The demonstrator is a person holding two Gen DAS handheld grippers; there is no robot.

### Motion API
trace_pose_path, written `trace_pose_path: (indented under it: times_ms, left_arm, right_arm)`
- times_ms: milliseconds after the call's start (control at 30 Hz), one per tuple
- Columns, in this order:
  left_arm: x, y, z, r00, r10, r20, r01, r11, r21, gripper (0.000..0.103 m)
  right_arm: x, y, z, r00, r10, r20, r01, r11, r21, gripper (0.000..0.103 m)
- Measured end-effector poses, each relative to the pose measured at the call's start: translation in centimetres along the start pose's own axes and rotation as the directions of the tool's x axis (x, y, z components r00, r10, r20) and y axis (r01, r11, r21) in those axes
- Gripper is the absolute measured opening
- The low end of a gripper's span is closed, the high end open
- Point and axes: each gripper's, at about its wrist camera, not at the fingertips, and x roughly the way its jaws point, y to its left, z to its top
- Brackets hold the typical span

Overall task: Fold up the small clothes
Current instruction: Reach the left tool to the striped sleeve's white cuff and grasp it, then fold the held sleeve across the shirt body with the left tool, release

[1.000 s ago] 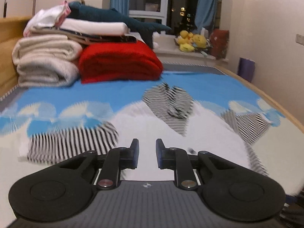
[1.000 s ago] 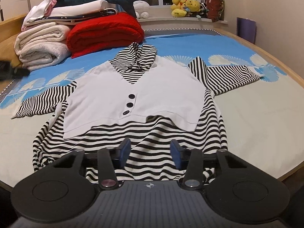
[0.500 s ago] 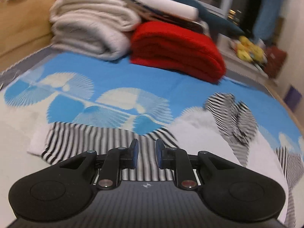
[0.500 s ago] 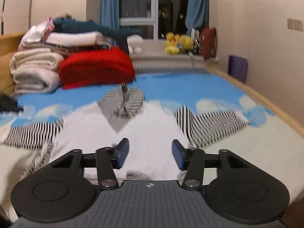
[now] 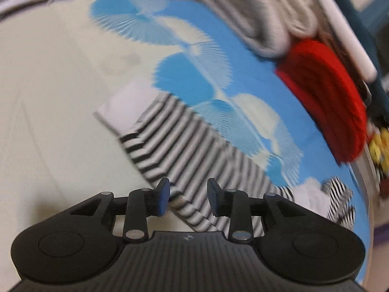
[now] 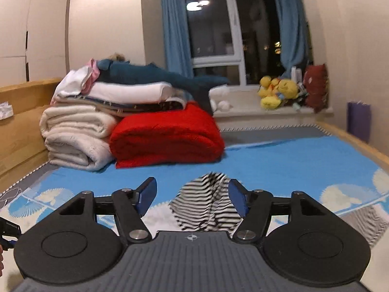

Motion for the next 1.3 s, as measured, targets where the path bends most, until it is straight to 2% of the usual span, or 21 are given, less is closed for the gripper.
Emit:
trace_pose_path:
  times_ms: [133, 333, 467, 667, 733, 767, 800, 833, 900, 967, 1000, 1067, 1100, 1133, 1167, 1200, 1233, 1267, 1300]
  left_arm:
    - [1.8, 2.6, 1.0, 0.999, 0.032, 0.012, -0.031, 0.996, -0.087, 0.037]
    - [4.1, 5.1, 2.2, 0.997, 0.082, 0.011, -0.078, 0.976, -0.204, 0.037]
    - [4.8, 5.3, 2.8, 0.994, 0.110, 0.011, -0.105, 0.975, -0.196, 0.037]
    - [5.3, 5.0, 3.3, 0.994, 0.113, 0.007, -0.110, 0.977, -0.183, 0.036]
    - [5.6, 4.6, 3.4, 0.991, 0.136, 0.009, -0.133, 0.979, -0.155, 0.023]
    - [5.6, 4.3, 3.5, 0.986, 0.169, 0.014, -0.166, 0.978, -0.128, 0.006]
    - [5.4, 3.9, 3.5, 0.979, 0.202, 0.028, -0.198, 0.974, -0.107, 0.005]
    - [4.7, 3.1, 3.5, 0.969, 0.239, 0.058, -0.235, 0.969, -0.079, 0.004]
    - [2.5, 0.7, 3.4, 0.960, 0.240, 0.142, -0.238, 0.971, -0.030, 0.003]
    - [-0.5, -3.3, 2.5, 0.941, 0.199, 0.275, -0.222, 0.973, 0.059, 0.003]
    - [-2.3, -6.2, 1.3, 0.924, 0.150, 0.351, -0.209, 0.968, 0.136, 0.003]
    - [-5.0, -11.2, -1.7, 0.902, -0.002, 0.431, -0.132, 0.950, 0.282, 0.003]
    - [-6.3, -13.7, -3.8, 0.893, -0.102, 0.438, -0.070, 0.930, 0.360, 0.003]
    - [-7.4, -16.3, -6.3, 0.884, -0.215, 0.414, 0.014, 0.899, 0.437, 0.003]
    - [-8.3, -18.5, -8.8, 0.874, -0.318, 0.367, 0.101, 0.859, 0.503, 0.003]
    - [-8.8, -20.6, -11.3, 0.862, -0.417, 0.289, 0.199, 0.802, 0.564, 0.004]
    - [-8.9, -22.8, -14.2, 0.845, -0.517, 0.137, 0.337, 0.714, 0.614, 0.007]
    - [-8.3, -24.4, -16.3, 0.819, -0.572, -0.049, 0.474, 0.626, 0.620, 0.022]
    - [-7.5, -25.6, -18.1, 0.764, -0.597, -0.244, 0.605, 0.532, 0.592, 0.025]
  right_arm:
    - [2.8, 0.5, -2.0, 0.995, 0.022, -0.095, -0.022, 1.000, -0.003, 0.065]
    - [3.8, 1.5, -1.0, 0.999, 0.040, -0.013, -0.041, 0.996, -0.076, 0.065]
    - [5.4, 0.5, -1.6, 0.998, 0.030, -0.053, -0.033, 0.998, -0.061, 0.058]
    - [6.7, -1.6, -2.2, 0.996, -0.049, -0.070, 0.051, 0.998, 0.024, 0.049]
    - [7.2, -2.1, -2.3, 0.994, -0.056, -0.095, 0.061, 0.997, 0.041, 0.047]
    - [7.3, -2.2, -2.4, 0.993, -0.057, -0.103, 0.062, 0.997, 0.044, 0.046]
    - [7.4, -2.4, -2.5, 0.992, -0.061, -0.108, 0.066, 0.997, 0.042, 0.045]
    - [7.4, -2.5, -2.6, 0.991, -0.067, -0.113, 0.072, 0.997, 0.038, 0.044]
    - [7.4, -2.7, -2.6, 0.990, -0.072, -0.123, 0.076, 0.997, 0.027, 0.038]
    - [7.2, -3.0, -2.6, 0.987, -0.078, -0.140, 0.081, 0.997, 0.017, 0.020]
    - [7.2, -3.2, -2.7, 0.985, -0.082, -0.151, 0.085, 0.996, 0.012, 0.011]
    - [6.9, -3.7, -3.0, 0.981, -0.095, -0.168, 0.099, 0.995, 0.015, 0.010]
    - [6.8, -4.2, -3.2, 0.977, -0.108, -0.182, 0.114, 0.993, 0.025, 0.010]
    - [6.8, -4.7, -3.4, 0.973, -0.116, -0.201, 0.127, 0.991, 0.042, 0.010]
    - [6.7, -5.2, -3.6, 0.969, -0.118, -0.218, 0.135, 0.989, 0.063, 0.011]
    - [6.6, -5.7, -3.9, 0.965, -0.118, -0.232, 0.142, 0.986, 0.089, 0.011]
    - [6.5, -6.3, -4.2, 0.962, -0.122, -0.244, 0.154, 0.981, 0.115, 0.013]
    - [6.4, -6.8, -4.6, 0.958, -0.129, -0.256, 0.168, 0.976, 0.137, 0.016]
    - [6.4, -7.4, -5.0, 0.951, -0.136, -0.277, 0.187, 0.968, 0.167, 0.027]
